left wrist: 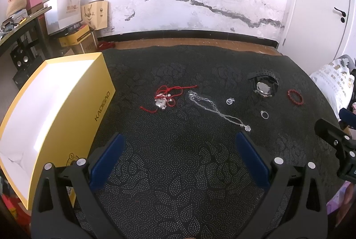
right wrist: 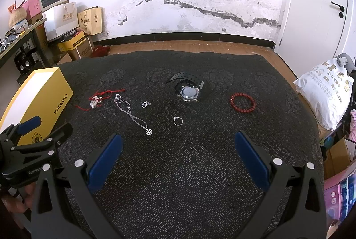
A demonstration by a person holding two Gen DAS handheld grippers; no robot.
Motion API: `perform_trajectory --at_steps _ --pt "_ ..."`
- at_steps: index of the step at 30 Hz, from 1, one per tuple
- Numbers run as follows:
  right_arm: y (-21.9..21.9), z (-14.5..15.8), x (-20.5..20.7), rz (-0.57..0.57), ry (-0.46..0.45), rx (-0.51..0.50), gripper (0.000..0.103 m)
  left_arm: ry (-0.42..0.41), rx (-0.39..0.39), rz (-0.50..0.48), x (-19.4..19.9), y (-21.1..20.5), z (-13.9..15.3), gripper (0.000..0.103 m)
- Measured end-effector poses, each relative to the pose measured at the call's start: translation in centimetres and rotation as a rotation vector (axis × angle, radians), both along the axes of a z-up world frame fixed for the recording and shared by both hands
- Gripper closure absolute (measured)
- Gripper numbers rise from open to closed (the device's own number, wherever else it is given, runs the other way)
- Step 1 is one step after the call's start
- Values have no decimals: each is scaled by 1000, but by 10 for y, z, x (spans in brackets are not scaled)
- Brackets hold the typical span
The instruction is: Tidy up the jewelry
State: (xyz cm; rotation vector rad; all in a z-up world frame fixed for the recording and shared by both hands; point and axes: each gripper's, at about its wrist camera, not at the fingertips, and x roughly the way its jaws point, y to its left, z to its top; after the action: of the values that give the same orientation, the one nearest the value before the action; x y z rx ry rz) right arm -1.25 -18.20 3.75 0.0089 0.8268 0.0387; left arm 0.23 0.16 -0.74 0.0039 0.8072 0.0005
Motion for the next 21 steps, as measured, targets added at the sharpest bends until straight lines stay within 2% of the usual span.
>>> perform_trajectory --at_steps 21 --pt "0 0 0 -1 1 0 5 5 6 -5 1 -1 0 6"
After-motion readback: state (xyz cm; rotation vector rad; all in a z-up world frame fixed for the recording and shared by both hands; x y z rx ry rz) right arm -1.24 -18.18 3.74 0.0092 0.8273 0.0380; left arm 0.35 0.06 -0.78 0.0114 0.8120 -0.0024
